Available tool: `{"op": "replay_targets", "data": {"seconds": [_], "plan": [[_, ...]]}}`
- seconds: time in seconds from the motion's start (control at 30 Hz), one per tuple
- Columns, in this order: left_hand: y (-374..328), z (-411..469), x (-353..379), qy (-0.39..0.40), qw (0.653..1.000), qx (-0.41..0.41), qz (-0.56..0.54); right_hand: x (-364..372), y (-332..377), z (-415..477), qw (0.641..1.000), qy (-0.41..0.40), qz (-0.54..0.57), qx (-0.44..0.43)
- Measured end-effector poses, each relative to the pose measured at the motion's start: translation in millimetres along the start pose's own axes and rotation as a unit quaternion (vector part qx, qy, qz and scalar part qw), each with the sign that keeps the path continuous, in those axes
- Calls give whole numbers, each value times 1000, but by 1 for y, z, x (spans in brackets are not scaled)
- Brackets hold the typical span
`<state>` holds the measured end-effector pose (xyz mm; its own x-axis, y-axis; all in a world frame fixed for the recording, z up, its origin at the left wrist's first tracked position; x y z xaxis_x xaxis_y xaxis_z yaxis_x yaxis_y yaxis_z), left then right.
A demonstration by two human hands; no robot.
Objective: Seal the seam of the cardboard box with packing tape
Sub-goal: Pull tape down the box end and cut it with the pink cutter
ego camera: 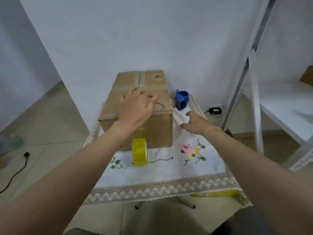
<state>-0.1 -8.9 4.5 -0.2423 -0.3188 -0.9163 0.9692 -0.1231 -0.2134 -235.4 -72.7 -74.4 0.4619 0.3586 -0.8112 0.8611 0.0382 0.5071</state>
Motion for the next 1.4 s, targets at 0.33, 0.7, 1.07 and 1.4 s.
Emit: {"op": "replay_targets", "data": {"seconds": [0.33, 0.7, 1.07, 1.4], "plan": [[-2, 20, 18, 55, 998, -8, 1, 25, -21, 22, 952, 274, -26, 135], [11, -6, 18, 63, 996, -9, -56, 30, -12, 7, 981, 117, 127, 93], [35, -51, 16, -25, 986, 63, -149, 36, 43, -47, 880, -198, 419, -104], [51, -100, 37, -74, 938, -125, -314, 75, 69, -63, 899, -115, 363, -218]]}}
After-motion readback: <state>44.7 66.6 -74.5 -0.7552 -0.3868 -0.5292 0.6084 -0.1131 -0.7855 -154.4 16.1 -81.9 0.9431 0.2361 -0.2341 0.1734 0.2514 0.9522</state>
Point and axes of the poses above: each hand's wrist, its own z-axis towards the middle knuckle, its own x-axis out of the palm, y = z × x, the point moved 1 cm from there along z, towards the middle knuckle, and after that the axes turned 7 degrees about y, right-handed, at the moved point
